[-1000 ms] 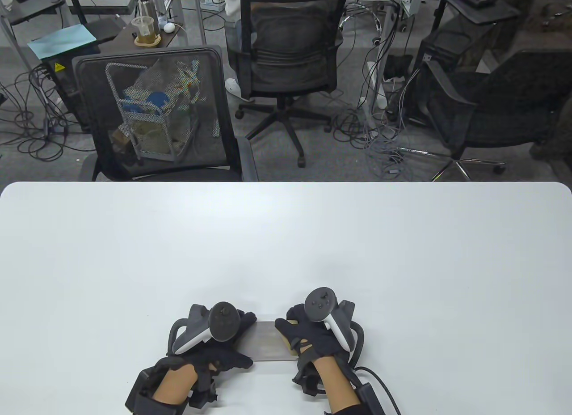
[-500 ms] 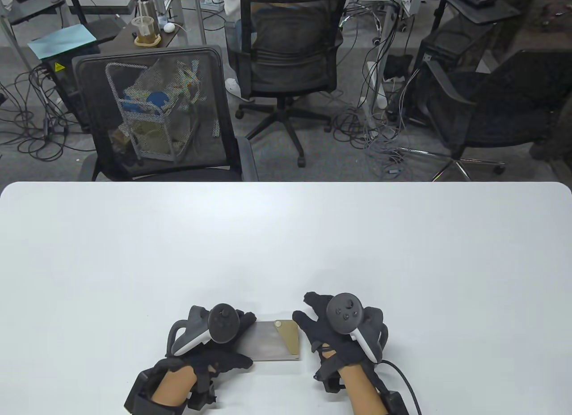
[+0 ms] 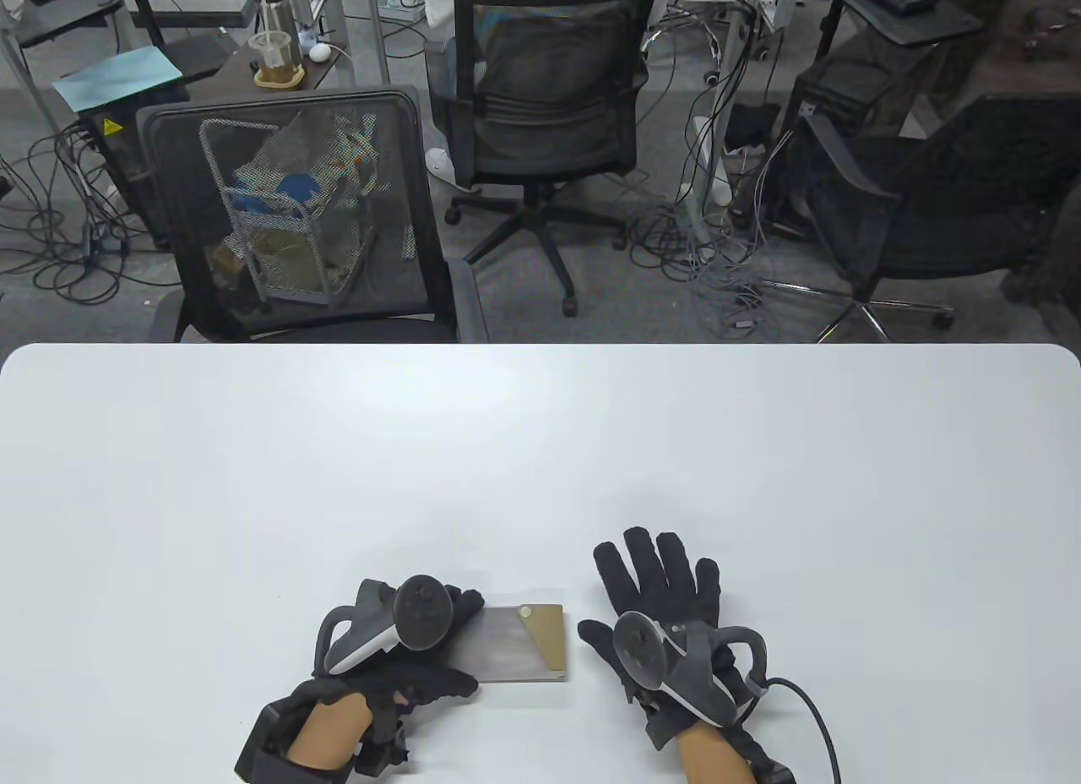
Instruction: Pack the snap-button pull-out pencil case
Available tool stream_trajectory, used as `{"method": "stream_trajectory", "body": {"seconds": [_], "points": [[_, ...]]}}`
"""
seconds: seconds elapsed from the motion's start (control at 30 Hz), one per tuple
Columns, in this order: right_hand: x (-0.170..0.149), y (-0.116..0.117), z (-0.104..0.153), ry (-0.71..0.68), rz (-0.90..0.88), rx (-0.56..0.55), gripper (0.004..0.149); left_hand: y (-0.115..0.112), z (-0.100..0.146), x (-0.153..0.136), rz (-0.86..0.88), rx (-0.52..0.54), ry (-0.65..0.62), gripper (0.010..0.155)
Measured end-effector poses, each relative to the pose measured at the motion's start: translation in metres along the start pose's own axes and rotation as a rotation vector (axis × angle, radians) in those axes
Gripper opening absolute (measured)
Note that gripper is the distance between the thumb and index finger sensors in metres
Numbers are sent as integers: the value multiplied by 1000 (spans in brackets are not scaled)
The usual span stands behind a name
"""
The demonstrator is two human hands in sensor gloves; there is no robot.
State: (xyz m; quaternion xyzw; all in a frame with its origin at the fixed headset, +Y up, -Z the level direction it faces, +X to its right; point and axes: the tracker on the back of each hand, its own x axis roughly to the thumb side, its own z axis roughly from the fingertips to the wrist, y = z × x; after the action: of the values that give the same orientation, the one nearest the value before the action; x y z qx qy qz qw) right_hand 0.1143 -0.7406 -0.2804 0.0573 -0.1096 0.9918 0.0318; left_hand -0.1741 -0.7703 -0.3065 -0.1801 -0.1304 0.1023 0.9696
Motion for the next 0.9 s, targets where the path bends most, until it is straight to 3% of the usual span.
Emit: {"method": "stream_trajectory", "body": {"seconds": [0.2,0.3,0.47,0.57,0.7,0.9], "points": [[0,-1,1,-10,-35,2,82,1,0,0,12,-2,-4,93],[-1,0,1,-5,-40,5,82,7,4,1,31,-13,-36,101],[-5,0,1,7,-39,5,83,37,27,-8,75,133,-27,100],[-4,0,2,2,-30,1,82,51,49,-21,-7,245,82,96],[0,1,3,-6,-27,5,82,43,70,-43,-38,409,192,96],[2,1,4,-13,-21,-1,82,36,75,-52,-21,453,220,98]]}}
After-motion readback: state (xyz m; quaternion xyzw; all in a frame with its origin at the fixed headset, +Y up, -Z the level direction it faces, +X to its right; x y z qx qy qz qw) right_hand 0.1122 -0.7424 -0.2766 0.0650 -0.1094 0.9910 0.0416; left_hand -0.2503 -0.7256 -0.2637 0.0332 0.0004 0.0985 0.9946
